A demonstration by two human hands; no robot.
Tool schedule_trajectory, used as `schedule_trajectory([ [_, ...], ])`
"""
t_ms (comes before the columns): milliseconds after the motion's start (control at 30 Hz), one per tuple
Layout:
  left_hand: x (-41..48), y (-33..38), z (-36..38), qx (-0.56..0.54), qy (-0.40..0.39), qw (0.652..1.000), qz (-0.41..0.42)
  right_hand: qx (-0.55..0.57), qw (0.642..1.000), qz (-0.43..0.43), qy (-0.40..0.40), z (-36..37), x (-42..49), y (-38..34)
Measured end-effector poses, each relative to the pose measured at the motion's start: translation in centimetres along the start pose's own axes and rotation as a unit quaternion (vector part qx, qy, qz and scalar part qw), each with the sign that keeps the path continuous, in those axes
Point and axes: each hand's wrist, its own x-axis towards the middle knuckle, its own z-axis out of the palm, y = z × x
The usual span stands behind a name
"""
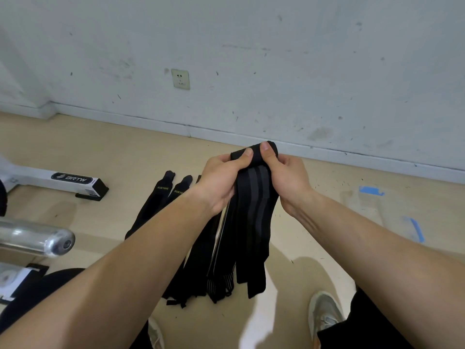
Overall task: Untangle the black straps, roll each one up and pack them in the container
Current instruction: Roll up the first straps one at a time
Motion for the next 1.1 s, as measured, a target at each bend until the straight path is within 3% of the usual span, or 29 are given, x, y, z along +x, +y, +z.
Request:
schedule_trajectory([
  [167, 0.1, 0.4, -0.4, 0.017, -0.016, 0.999, -0.034, -0.034, 0.998, -0.047, -0.008, 0.4, -0.1, 0.4],
  [533, 1.5, 1.2, -2.6, 0.125, -0.005, 0.991, 0.039, -0.035, 0.993, -0.018, -0.112, 0.0, -0.2, 1.3],
  [633, 1.9, 1.0, -2.6, 0.21, 0.024, 0.972, 0.107, -0.028, 0.993, -0.011, -0.117, -0.1, -0.2, 1.0],
  [767, 1.5, 1.0, -2.6, 0.323, -0.005, 0.929, 0.183, 0.012, 0.987, 0.0, -0.16, -1.0, -0.3, 0.6],
  [967, 1.5, 1.1, -2.9, 0.369, -0.027, 0.897, 0.241, 0.049, 0.974, 0.021, -0.22, -2.1, -0.5, -0.8],
  [1100, 0.9, 0.6, -2.2, 0.381, -0.037, 0.888, 0.255, 0.041, 0.98, 0.023, -0.195, -1.9, -0.6, -0.9],
])
